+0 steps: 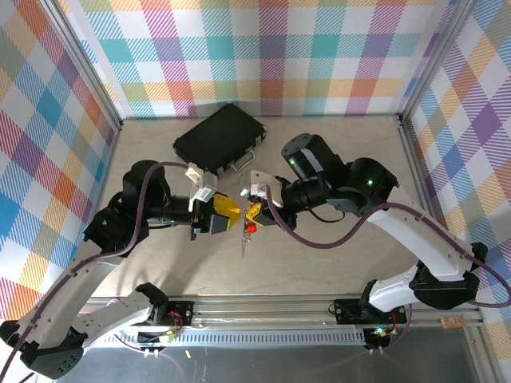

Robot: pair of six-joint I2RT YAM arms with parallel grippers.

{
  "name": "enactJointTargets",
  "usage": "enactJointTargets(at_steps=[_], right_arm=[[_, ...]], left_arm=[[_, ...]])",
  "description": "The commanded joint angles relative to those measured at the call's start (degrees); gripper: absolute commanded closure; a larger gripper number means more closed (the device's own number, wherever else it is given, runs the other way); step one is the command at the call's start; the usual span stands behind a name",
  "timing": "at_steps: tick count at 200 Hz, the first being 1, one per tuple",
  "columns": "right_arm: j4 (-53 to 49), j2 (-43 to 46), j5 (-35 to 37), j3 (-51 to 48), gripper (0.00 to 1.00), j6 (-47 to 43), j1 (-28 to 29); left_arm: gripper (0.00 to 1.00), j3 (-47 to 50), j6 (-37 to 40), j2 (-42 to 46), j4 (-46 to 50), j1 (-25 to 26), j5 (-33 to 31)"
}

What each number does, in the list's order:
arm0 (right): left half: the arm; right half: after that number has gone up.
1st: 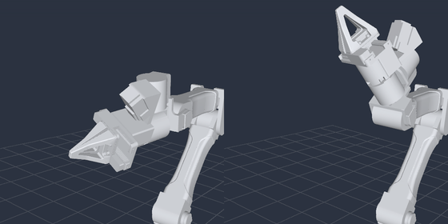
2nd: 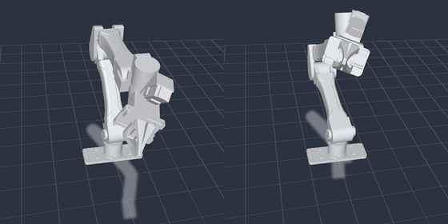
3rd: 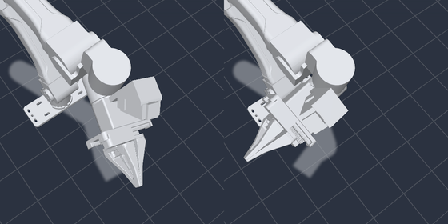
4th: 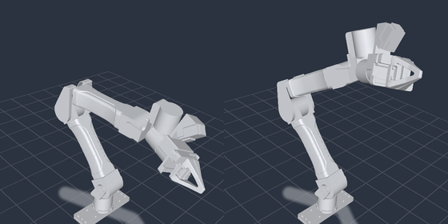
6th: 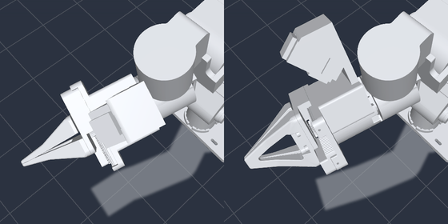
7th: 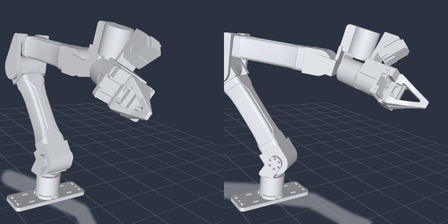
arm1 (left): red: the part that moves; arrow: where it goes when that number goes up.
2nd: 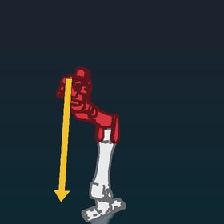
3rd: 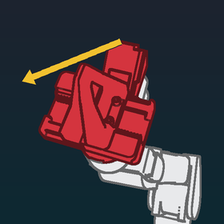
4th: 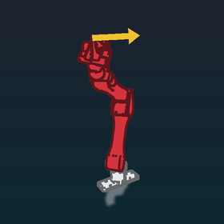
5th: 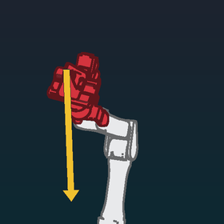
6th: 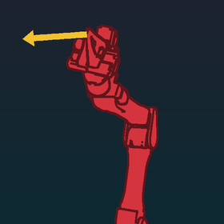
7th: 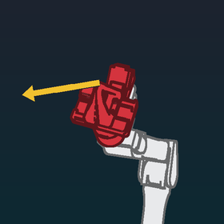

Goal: Put the keys on the keyring

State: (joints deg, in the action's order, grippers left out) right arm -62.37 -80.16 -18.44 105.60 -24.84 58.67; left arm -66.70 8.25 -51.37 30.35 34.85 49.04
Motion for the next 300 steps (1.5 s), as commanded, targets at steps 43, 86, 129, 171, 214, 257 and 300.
enactJointTargets(at_steps=[43,86,129,171,214,257,300], right_arm=[[0.0,-0.9,-1.2,1.4,1.0,-0.8,1.0],[1.5,-0.1,-1.7,-0.5,1.0,0.1,1.2],[0.9,-0.7,-2.5,0.8,1.0,-0.2,1.2],[1.0,-1.1,-2.7,1.1,1.0,-0.1,1.2],[6.4,1.9,-3.7,-2.4,0.97,3.6,1.2],[24.2,8.4,-9.2,-14.0,0.73,12.9,1.2],[29.4,10.9,-8.2,-17.7,0.74,14.9,1.2]], left_arm=[[0.79,-0.5,0.3,-0.1,-0.6,0.5,1.8],[0.83,0.5,-0.6,-0.4,-1.9,0.6,2.9],[0.89,2.0,-1.0,0.2,-2.6,1.0,3.4],[1.0,2.9,-2.1,0.7,-4.2,1.2,3.9],[1.0,3.9,-5.1,3.2,-10.4,1.2,1.7],[1.0,6.5,-11.5,6.3,-24.9,1.2,0.4],[1.0,8.9,-15.1,7.9,-30.5,1.2,1.4]])
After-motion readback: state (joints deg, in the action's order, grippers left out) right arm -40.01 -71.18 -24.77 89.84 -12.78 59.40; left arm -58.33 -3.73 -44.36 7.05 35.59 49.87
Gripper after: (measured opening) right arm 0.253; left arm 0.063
